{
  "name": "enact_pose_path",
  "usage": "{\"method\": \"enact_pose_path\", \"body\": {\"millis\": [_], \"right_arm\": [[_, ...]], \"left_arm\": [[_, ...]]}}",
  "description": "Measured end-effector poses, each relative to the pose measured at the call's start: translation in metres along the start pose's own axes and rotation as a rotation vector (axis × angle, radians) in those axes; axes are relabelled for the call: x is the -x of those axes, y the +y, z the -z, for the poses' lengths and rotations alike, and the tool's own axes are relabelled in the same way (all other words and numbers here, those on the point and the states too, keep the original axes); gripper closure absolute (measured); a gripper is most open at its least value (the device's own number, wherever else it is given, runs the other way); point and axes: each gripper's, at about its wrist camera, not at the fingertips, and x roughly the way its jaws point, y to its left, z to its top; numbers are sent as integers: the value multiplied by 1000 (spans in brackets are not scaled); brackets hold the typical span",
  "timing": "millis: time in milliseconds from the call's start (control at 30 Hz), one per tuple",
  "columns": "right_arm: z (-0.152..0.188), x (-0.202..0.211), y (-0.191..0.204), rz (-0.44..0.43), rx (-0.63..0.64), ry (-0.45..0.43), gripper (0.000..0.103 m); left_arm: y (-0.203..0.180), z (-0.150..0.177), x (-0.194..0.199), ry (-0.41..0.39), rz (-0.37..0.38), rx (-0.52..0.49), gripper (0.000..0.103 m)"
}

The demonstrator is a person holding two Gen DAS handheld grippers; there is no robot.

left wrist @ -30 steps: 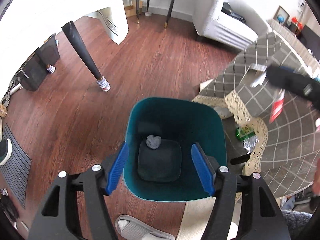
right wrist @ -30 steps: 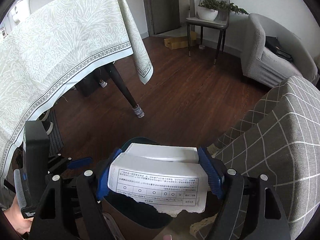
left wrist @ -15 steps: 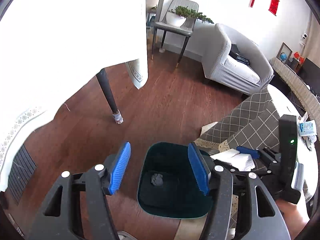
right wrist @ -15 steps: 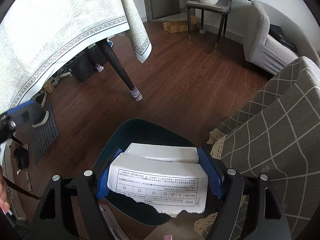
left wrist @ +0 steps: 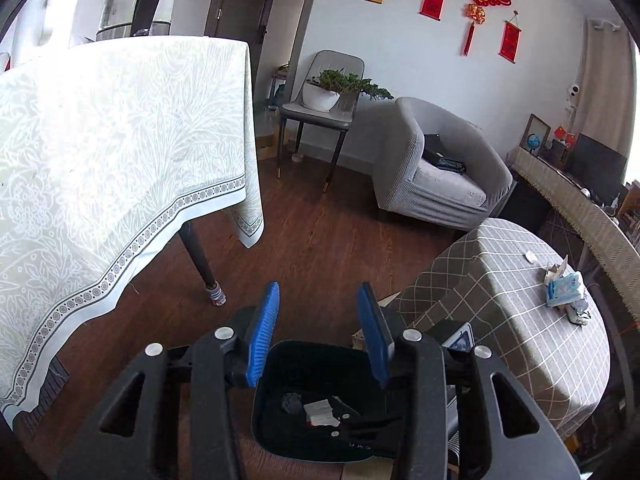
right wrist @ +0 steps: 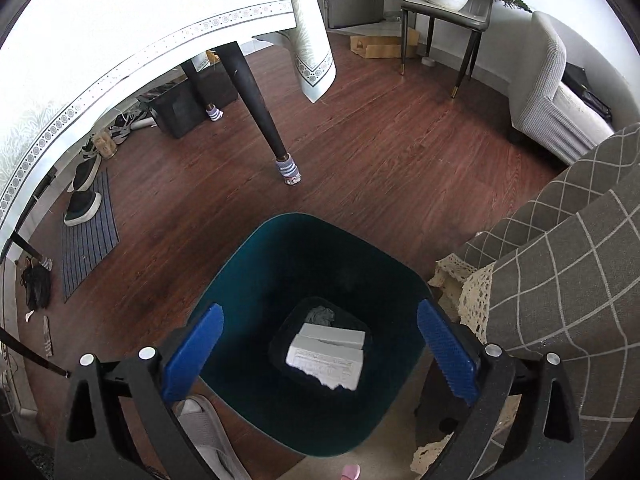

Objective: Collect trash
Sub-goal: 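Open the right tool to drop the white paper box into the bin, then move both tools back over the table toward the remaining trash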

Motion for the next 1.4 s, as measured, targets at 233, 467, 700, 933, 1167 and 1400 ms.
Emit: {"method": "enact_pose_path", "body": {"millis": [233, 467, 700, 933, 1167, 1400], "right_arm": [[3, 41, -1, -27, 36, -49, 4], [16, 102, -10, -17, 92, -170, 4], [25, 173, -40, 2, 56, -311, 4], [32, 219, -88, 65, -29, -414, 5], [61, 240, -144, 150, -97, -465, 6], [91, 266, -191, 223, -145, -479, 7]], "left_arm": [[-14, -7, 3, -17, 20, 27, 60], [-47, -19, 15, -67, 6, -60, 60], [-83, -28, 30, -99, 54, -99, 52], [-123, -28, 28, -104, 113, -122, 40], [-174, -19, 16, -88, 137, -208, 29], [-228, -6, -2, -54, 204, -270, 26]]}}
